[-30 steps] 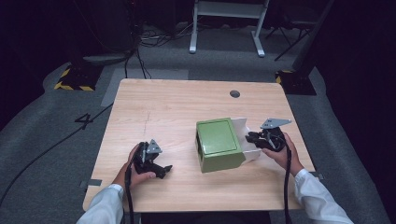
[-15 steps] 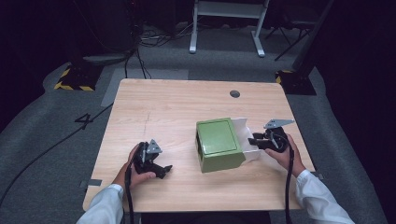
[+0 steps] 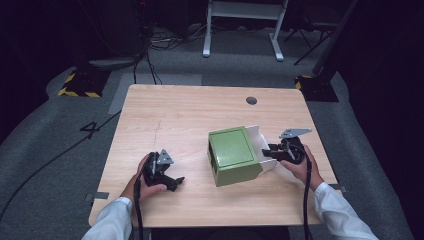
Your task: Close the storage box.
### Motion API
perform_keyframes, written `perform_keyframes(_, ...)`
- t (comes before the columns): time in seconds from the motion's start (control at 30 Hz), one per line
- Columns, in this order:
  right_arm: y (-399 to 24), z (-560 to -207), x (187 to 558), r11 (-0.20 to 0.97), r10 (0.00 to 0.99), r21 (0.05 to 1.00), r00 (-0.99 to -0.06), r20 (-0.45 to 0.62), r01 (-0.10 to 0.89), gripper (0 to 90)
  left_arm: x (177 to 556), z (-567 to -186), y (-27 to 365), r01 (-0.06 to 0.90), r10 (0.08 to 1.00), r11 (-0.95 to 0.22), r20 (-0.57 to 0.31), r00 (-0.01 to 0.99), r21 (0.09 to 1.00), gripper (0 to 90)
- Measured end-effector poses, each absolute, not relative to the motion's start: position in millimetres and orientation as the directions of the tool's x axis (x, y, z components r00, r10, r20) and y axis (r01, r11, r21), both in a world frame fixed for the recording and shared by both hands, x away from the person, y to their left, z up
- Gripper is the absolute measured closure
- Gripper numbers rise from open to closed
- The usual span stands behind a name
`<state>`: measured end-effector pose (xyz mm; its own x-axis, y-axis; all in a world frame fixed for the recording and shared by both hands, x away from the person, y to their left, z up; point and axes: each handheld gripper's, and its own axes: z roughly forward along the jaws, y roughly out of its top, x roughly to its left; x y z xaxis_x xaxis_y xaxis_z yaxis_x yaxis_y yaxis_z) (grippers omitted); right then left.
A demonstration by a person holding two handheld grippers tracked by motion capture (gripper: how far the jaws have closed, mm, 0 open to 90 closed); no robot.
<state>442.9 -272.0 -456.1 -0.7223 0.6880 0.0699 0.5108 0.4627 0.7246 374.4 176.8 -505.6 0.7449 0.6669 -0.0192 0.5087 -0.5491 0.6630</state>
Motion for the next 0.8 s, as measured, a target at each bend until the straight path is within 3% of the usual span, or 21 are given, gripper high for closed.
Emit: perform_keyframes(0.8,-226,-453,438,0.522,0.609,0.723,-0.792,0.056,0.453,61.2,377,-505,162,0.491,0.643,-0.567,-0.017,0.766,0.662,0.1)
